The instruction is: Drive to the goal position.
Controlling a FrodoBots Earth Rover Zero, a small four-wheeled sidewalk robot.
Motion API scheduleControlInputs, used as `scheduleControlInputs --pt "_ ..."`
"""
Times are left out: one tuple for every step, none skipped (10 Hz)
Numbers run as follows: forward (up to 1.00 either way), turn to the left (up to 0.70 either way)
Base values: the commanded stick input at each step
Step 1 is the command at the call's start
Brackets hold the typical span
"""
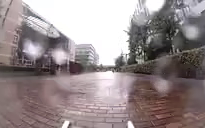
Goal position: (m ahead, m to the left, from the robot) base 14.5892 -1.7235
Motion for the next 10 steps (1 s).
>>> scheduleControlInputs --pt "0.7 0.0" --pt "0.7 0.0" --pt "0.7 0.0" --pt "0.7 0.0" --pt "0.7 0.0" --pt "0.7 0.0" --pt "0.7 0.0" --pt "0.7 0.0" --pt "0.7 0.0" --pt "0.7 0.0"
